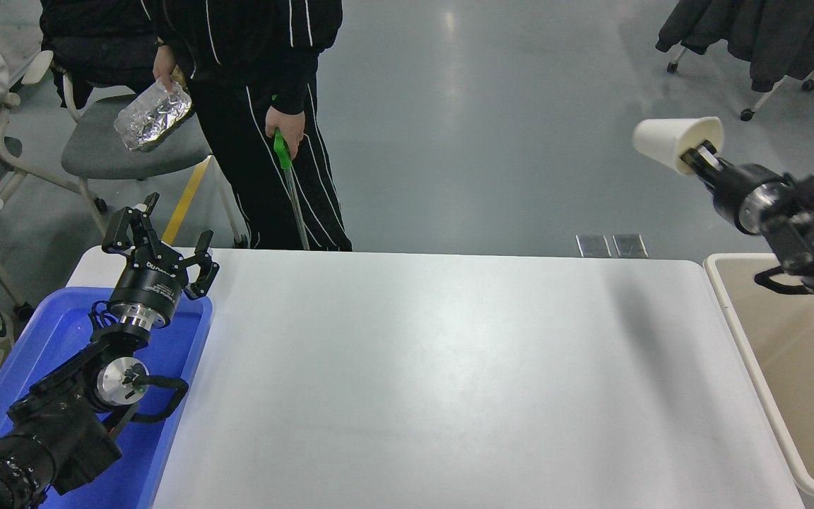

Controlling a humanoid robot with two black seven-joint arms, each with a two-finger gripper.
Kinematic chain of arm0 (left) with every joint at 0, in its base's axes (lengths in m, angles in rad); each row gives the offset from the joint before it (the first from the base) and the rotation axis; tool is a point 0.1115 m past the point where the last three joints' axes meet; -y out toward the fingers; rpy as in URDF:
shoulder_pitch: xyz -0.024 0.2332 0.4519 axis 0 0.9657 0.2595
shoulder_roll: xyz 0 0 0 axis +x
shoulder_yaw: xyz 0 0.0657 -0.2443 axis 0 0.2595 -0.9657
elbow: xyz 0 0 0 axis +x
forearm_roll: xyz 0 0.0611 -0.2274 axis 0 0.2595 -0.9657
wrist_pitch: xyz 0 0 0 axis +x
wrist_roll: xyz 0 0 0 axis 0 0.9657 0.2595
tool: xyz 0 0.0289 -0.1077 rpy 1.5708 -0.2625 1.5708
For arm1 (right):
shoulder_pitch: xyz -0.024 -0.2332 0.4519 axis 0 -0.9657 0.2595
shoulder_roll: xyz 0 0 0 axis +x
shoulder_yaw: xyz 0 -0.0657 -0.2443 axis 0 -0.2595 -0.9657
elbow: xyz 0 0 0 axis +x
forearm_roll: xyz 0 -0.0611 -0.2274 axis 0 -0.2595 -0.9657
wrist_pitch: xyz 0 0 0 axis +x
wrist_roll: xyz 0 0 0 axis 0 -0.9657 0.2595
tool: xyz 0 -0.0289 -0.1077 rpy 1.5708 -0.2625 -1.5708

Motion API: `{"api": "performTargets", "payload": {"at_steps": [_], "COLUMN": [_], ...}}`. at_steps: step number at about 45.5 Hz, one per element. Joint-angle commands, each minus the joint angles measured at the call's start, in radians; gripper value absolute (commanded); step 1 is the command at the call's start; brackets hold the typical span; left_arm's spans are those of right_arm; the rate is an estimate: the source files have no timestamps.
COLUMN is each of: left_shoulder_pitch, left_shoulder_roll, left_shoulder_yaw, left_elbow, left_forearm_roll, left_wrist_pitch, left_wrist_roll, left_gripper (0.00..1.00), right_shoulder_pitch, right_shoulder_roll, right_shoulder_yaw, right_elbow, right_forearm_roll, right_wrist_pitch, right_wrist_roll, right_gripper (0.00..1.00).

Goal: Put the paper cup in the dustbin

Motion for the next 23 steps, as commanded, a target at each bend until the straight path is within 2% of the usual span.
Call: {"api": "performTargets", "payload": {"at_steps": [1,6,12,23], "left_shoulder_pitch": [0.000,0.000,0.000,0.000], "left_shoulder_roll": [0.000,0.000,0.000,0.000], "left_shoulder_yaw": [0.000,0.000,0.000,0.000], "left_elbow": [0.000,0.000,0.000,0.000], "left_forearm_roll": [0.000,0.000,0.000,0.000], "left_wrist_pitch": [0.000,0.000,0.000,0.000], "left_wrist_roll": [0.001,0.001,0.001,-0.001], "left_gripper": [1.00,1.00,1.00,1.00], "right_shoulder_pitch": [-0.129,-0.173,-0.236,-0.388], "right_shoulder_roll": [-0.055,-0.072,-0.089,-0.075], "right_shoulder_yaw": [0.007,0.038,0.066,0.064], "right_elbow": [-0.124,-0.128,-0.128,-0.118], "right_forearm_roll": [0.070,0.070,0.070,0.071], "right_wrist_pitch": [-0.039,-0.098,-0.139,-0.164], "right_wrist_roll": [-0.139,-0.240,-0.309,-0.332], "right_gripper": [0.00,0.00,0.00,0.00]}}
